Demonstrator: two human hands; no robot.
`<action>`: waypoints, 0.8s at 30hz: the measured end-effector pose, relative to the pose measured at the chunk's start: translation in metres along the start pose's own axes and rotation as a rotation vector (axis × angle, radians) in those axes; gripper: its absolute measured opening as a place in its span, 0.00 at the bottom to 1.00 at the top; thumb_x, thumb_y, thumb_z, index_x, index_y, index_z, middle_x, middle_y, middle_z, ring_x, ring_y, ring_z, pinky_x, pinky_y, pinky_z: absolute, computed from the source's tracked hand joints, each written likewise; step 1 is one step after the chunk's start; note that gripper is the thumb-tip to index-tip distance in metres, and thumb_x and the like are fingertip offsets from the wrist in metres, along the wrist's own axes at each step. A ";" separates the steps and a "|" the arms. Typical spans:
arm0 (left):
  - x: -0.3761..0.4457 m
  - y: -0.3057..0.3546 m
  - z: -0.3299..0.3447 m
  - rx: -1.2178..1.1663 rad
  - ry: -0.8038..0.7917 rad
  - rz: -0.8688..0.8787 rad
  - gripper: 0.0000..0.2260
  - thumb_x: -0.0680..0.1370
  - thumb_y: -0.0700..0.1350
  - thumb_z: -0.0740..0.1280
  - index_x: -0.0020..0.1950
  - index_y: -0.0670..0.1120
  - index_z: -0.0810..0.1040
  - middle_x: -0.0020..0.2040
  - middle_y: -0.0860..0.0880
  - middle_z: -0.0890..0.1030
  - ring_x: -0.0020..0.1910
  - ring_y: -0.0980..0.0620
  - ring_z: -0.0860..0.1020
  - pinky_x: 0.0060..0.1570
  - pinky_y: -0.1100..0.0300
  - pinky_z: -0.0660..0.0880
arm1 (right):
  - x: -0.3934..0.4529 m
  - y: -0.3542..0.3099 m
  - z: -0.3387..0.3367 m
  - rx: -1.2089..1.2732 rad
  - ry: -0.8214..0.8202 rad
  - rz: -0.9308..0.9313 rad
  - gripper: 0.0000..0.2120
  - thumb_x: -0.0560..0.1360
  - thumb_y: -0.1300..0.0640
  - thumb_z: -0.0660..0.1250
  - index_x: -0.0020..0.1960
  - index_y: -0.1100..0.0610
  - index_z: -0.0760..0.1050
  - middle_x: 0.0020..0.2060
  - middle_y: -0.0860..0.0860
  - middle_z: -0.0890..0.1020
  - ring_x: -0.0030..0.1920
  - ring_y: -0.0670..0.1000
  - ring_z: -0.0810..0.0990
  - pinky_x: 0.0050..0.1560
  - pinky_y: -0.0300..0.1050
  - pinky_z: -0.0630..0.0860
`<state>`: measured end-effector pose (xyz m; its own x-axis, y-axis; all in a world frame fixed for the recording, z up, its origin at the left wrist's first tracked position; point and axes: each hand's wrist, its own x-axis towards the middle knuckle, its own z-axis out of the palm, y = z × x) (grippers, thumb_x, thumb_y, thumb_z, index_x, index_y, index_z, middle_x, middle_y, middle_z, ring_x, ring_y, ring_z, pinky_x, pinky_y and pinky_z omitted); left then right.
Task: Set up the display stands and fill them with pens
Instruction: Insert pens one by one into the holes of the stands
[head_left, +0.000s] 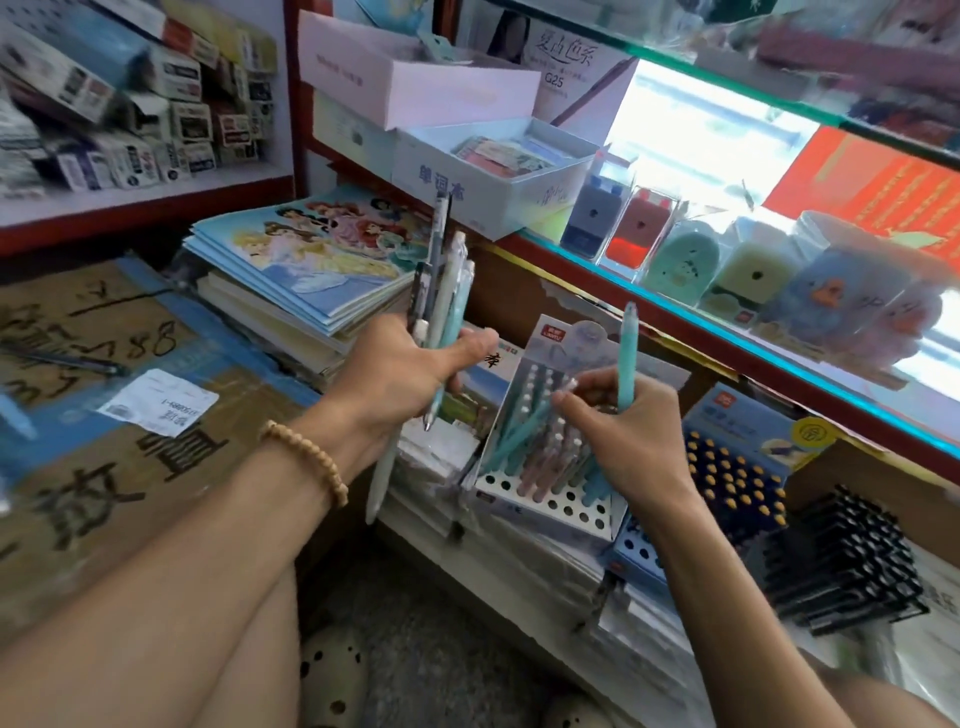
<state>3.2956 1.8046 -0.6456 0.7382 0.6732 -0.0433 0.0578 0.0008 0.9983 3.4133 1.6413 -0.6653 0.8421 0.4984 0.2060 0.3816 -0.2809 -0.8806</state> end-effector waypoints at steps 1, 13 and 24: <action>0.000 0.000 -0.001 -0.021 0.008 -0.002 0.10 0.71 0.52 0.75 0.41 0.47 0.81 0.26 0.55 0.76 0.28 0.57 0.76 0.35 0.59 0.75 | 0.000 0.004 0.005 -0.028 0.007 0.013 0.05 0.72 0.60 0.75 0.46 0.58 0.80 0.41 0.51 0.83 0.41 0.44 0.83 0.40 0.35 0.79; 0.002 -0.001 -0.008 -0.141 0.020 0.034 0.08 0.74 0.48 0.75 0.40 0.48 0.79 0.26 0.55 0.76 0.27 0.60 0.76 0.37 0.61 0.74 | 0.002 0.015 0.024 -0.298 0.056 -0.031 0.06 0.74 0.58 0.74 0.50 0.57 0.80 0.41 0.47 0.82 0.39 0.43 0.82 0.36 0.35 0.79; 0.002 -0.005 -0.007 -0.124 0.011 0.040 0.06 0.74 0.47 0.75 0.42 0.47 0.81 0.24 0.56 0.76 0.27 0.62 0.76 0.31 0.67 0.72 | -0.001 0.015 0.037 -0.655 -0.045 -0.080 0.10 0.73 0.52 0.75 0.52 0.55 0.83 0.45 0.45 0.72 0.42 0.43 0.71 0.40 0.35 0.68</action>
<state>3.2920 1.8109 -0.6508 0.7308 0.6826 -0.0037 -0.0556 0.0649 0.9963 3.4037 1.6667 -0.6945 0.7900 0.5686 0.2295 0.6075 -0.6750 -0.4188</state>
